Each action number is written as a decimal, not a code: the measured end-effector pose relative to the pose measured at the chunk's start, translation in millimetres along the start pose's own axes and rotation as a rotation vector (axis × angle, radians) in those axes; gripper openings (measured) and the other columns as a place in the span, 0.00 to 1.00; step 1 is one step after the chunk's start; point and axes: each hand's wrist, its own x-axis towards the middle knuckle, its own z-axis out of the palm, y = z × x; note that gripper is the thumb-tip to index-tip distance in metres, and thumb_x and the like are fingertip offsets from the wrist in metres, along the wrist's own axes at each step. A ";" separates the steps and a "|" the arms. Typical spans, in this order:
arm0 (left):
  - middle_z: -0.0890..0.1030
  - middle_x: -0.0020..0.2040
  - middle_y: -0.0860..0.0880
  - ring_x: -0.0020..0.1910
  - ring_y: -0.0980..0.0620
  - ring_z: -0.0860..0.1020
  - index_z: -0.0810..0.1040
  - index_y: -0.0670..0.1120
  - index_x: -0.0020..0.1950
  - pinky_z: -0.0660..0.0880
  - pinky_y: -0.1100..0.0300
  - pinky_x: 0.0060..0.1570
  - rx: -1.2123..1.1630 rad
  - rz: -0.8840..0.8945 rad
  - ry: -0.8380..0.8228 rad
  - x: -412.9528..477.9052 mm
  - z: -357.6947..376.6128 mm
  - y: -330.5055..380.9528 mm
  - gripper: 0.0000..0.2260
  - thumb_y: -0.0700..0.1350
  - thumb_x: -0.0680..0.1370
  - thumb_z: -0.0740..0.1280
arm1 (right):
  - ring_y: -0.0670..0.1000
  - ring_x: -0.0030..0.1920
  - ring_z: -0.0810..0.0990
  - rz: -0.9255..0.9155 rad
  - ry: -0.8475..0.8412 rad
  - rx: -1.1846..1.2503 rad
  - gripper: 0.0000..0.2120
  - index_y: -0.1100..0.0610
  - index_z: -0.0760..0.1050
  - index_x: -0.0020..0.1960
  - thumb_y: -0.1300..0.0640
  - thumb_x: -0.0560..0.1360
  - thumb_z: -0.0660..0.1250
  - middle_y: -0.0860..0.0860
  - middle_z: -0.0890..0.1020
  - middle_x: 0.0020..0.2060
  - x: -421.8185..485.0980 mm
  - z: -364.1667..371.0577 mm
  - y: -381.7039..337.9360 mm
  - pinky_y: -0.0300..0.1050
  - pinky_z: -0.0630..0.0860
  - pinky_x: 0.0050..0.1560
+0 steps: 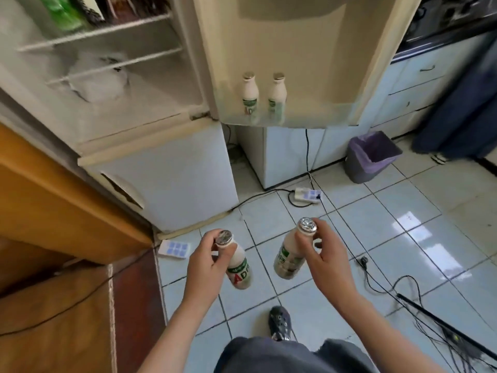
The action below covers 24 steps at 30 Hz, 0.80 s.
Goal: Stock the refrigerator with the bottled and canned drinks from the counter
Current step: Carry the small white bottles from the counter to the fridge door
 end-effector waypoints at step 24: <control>0.80 0.51 0.61 0.51 0.54 0.78 0.73 0.65 0.53 0.76 0.54 0.51 -0.065 0.416 0.021 335.4 -54.8 125.4 0.11 0.58 0.71 0.64 | 0.35 0.42 0.77 -0.027 0.467 0.117 0.06 0.42 0.70 0.48 0.53 0.77 0.64 0.37 0.77 0.40 287.4 64.8 -101.1 0.27 0.70 0.36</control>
